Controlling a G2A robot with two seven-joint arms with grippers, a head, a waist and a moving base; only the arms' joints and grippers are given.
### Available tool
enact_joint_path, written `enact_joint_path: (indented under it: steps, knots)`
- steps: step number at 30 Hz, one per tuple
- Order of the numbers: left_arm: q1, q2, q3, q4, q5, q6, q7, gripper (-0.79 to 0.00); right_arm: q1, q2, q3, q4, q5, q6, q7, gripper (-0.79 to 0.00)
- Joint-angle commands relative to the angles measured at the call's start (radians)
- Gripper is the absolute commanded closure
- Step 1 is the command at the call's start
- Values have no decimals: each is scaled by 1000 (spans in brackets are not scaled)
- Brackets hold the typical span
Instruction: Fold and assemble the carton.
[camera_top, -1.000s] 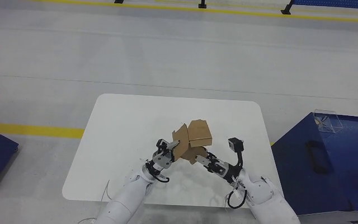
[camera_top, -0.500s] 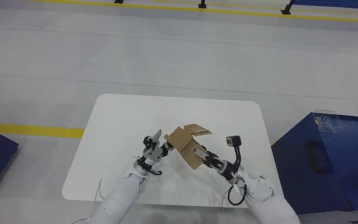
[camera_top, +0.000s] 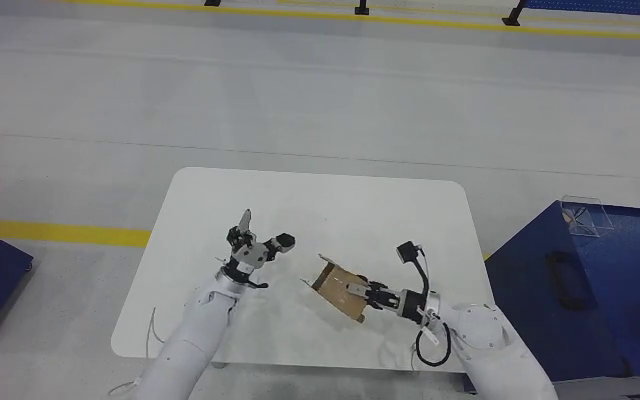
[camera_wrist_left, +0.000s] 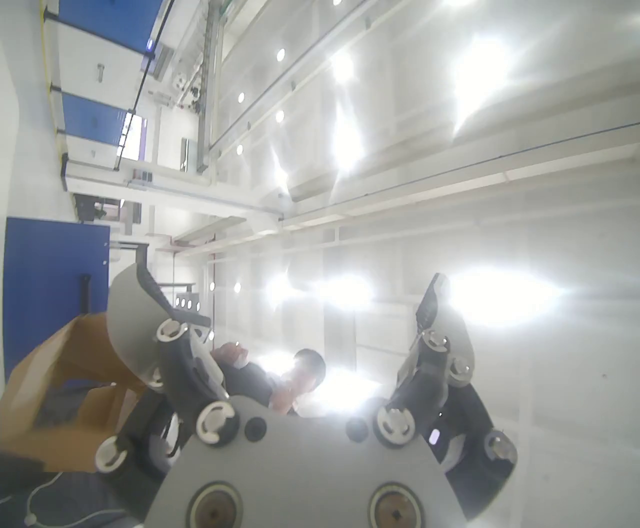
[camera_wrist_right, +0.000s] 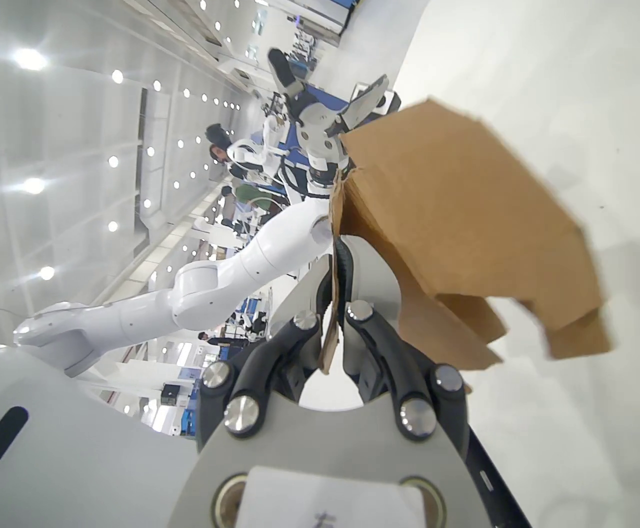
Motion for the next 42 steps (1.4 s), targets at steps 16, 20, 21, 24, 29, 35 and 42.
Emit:
enact_joint_path:
  steps: [16, 20, 21, 24, 29, 35, 42]
  knots:
    - [-65, 20, 114, -77, 430, 250, -21, -785, -103, 29, 25, -163, -116, 12, 77, 0]
    - [-78, 23, 133, -68, 478, 341, -46, -785, -106, 32, 28, -169, -111, 6, 78, 0]
    - [-80, 24, 137, -64, 482, 367, -62, -785, -107, 33, 30, -168, -105, 7, 74, 0]
    - [-79, 26, 134, -63, 479, 380, -99, -785, -105, 34, 34, -166, -93, 10, 63, 0]
    - [-77, 26, 132, -65, 472, 383, -110, -785, -105, 34, 34, -166, -93, 10, 63, 0]
    - [-77, 26, 132, -65, 472, 383, -110, -785, -105, 34, 34, -166, -93, 10, 63, 0]
    - [-60, 62, 101, -144, 634, 225, 32, -785, -78, 34, 28, -131, 12, 65, 98, 0]
